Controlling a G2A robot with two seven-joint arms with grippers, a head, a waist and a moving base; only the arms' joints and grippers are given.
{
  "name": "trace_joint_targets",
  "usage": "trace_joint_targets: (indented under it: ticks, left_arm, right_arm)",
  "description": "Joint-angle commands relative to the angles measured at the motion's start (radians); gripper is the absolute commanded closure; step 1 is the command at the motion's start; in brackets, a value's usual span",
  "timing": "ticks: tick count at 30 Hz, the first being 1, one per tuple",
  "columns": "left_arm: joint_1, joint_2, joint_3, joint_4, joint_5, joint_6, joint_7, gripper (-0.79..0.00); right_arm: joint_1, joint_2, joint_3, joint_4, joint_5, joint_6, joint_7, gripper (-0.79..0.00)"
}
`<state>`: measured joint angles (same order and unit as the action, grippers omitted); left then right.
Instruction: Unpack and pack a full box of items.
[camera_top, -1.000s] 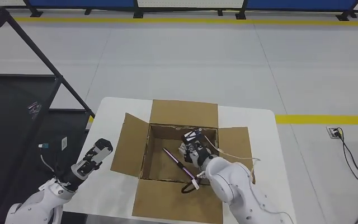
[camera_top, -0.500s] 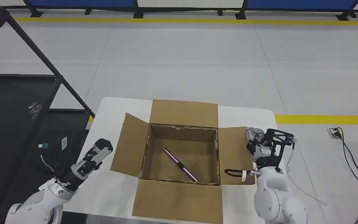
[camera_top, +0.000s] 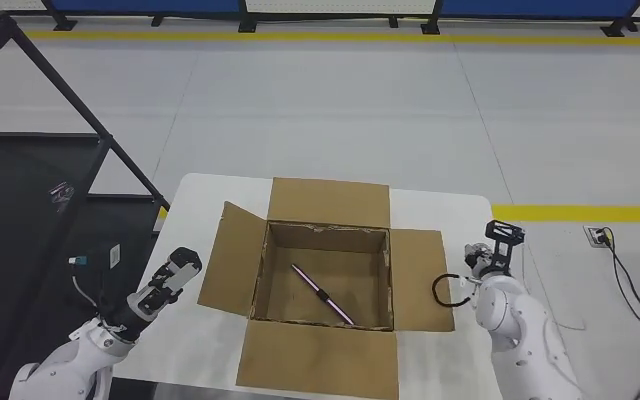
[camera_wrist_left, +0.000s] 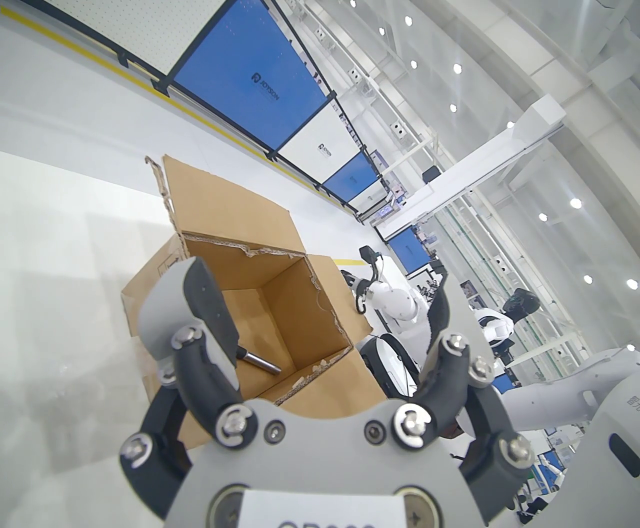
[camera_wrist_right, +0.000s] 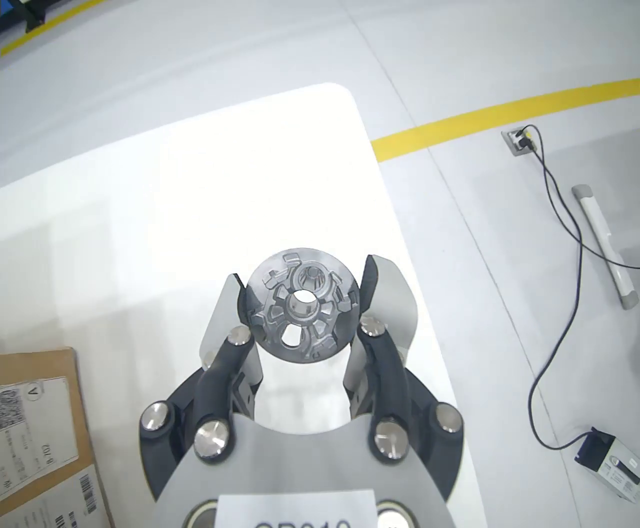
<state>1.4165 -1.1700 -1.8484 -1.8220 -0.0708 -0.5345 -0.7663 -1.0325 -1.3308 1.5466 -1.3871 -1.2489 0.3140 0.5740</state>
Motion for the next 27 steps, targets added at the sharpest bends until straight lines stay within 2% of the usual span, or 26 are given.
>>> trace_joint_targets:
  ticks: [1,7,8,9,11,12,14,15,19,23,27]
  left_arm:
    - [0.0,0.0,0.0,0.0,0.0,0.0,0.0,-0.785]
    - [0.0,0.0,0.0,0.0,0.0,0.0,0.0,-0.785]
    - [0.0,0.0,0.0,0.0,0.0,0.0,0.0,-0.785]
    - [0.0,0.0,0.0,0.0,0.0,0.0,0.0,-0.785]
    - [0.0,0.0,0.0,0.0,0.0,0.0,0.0,-0.785]
    - [0.0,0.0,0.0,0.0,0.0,0.0,0.0,-0.785]
    - [0.0,0.0,0.0,0.0,0.0,0.0,0.0,-0.785]
    - [0.0,0.0,0.0,0.0,0.0,0.0,0.0,-0.785]
    - [0.0,0.0,0.0,0.0,0.0,0.0,0.0,-0.785]
    - [0.0,0.0,0.0,0.0,0.0,0.0,0.0,-0.785]
    - [0.0,0.0,0.0,0.0,0.0,0.0,0.0,-0.785]
  right_arm:
    - [0.015,0.001,0.002,0.045,0.011,-0.028,0.0,0.0]
    - [0.039,0.003,-0.004,0.099,0.003,-0.054,0.003,-0.003]
    - [0.041,0.004,-0.006,0.101,0.002,-0.059,0.007,-0.142]
    - [0.043,0.005,-0.006,0.103,-0.003,-0.061,0.011,-0.243]
    - [0.048,0.006,-0.009,0.105,-0.011,-0.064,0.021,-0.385]
    - [0.051,0.006,-0.01,0.106,-0.015,-0.065,0.027,-0.505]
    - [0.055,0.007,-0.012,0.106,-0.019,-0.065,0.034,-0.536]
    - [0.057,0.007,-0.013,0.105,-0.021,-0.065,0.038,-0.613]
    - [0.061,0.008,-0.012,0.084,-0.026,-0.05,0.044,-0.767]
    - [0.043,0.008,0.003,-0.012,-0.032,0.0,0.028,-0.785]
    - [-0.044,0.004,0.027,-0.272,0.009,0.05,-0.056,-0.785]
